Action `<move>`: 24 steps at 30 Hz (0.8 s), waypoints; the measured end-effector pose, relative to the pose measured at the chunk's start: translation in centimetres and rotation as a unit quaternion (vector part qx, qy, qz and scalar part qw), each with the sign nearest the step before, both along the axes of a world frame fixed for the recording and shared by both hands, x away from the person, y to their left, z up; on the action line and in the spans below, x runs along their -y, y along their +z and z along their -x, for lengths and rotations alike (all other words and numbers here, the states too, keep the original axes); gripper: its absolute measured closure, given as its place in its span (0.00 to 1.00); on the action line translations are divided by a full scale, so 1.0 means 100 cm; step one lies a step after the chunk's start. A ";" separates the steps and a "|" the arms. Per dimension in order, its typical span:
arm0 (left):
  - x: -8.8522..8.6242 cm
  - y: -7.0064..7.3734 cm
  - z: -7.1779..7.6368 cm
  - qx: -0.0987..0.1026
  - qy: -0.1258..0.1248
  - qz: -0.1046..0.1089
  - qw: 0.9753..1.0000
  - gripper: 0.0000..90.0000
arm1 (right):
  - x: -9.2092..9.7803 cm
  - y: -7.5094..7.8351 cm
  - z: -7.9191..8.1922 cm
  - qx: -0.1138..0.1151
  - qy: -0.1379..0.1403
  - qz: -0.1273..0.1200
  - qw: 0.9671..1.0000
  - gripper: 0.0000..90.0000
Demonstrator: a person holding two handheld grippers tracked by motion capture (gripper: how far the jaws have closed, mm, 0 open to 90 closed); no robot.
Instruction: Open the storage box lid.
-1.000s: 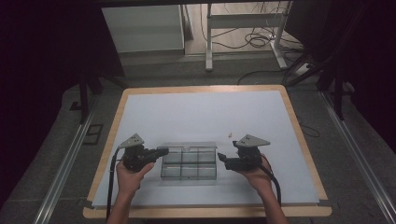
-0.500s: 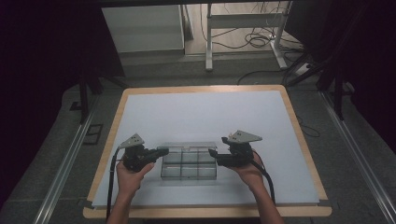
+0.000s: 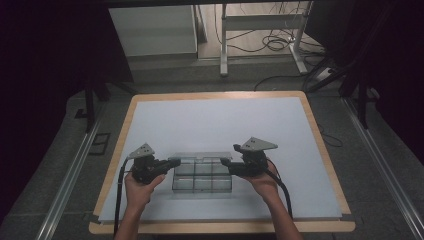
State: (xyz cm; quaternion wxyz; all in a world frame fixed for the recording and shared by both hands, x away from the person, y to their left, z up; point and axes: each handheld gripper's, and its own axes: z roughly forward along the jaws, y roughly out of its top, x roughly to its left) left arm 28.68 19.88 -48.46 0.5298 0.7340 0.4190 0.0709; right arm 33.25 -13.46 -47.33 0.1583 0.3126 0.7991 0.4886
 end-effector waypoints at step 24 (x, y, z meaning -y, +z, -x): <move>-0.015 -0.002 0.014 0.001 0.015 -0.016 1.000 0.94 | 0.000 0.003 -0.008 -0.001 -0.008 -0.005 1.000 0.36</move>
